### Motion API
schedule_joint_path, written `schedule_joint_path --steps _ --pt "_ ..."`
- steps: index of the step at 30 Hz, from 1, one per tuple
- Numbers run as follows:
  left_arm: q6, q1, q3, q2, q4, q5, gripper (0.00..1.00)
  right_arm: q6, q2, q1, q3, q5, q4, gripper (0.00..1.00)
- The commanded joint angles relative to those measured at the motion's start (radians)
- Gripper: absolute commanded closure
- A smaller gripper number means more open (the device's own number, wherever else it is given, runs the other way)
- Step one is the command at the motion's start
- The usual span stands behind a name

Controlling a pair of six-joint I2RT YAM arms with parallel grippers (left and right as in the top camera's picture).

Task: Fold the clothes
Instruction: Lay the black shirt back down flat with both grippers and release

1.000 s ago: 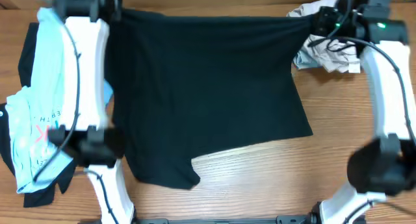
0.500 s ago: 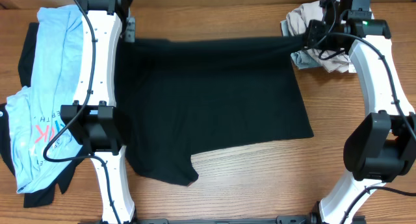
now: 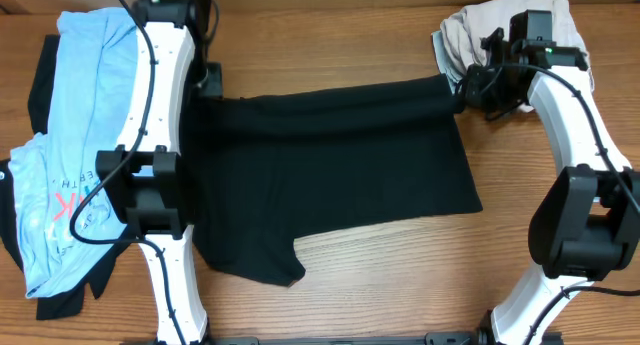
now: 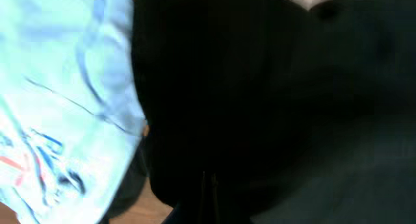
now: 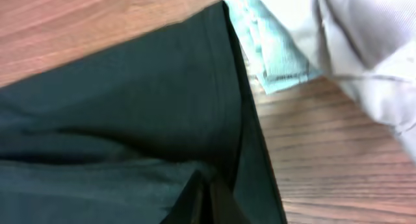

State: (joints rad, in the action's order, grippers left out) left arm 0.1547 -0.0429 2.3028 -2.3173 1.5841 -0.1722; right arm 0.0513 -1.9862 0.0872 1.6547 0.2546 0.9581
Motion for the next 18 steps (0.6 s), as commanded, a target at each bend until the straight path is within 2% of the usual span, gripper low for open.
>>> schedule_joint_path --steps 1,8,10,13,17,18 --pt "0.001 0.01 -0.127 0.021 -0.022 0.051 0.96 -0.006 0.018 0.006 -0.035 -0.019 -0.013 0.96" --pt "-0.002 0.01 -0.29 0.021 -0.076 0.058 0.94 -0.006 0.014 0.006 -0.085 -0.033 -0.013 0.95" --pt "-0.005 0.01 -0.314 0.021 -0.084 0.058 0.81 -0.006 0.013 0.006 -0.097 -0.037 -0.009 0.9" --pt "-0.028 0.01 -0.337 0.021 -0.085 0.069 0.65 -0.006 0.013 0.006 -0.109 -0.037 -0.003 0.9" --pt "-0.04 0.009 -0.339 0.021 -0.074 0.072 0.51 -0.006 0.013 0.006 -0.117 -0.037 0.022 0.82" --pt "-0.051 0.01 -0.339 0.021 -0.07 0.074 0.48 -0.006 0.013 0.006 -0.119 -0.037 0.031 0.77"
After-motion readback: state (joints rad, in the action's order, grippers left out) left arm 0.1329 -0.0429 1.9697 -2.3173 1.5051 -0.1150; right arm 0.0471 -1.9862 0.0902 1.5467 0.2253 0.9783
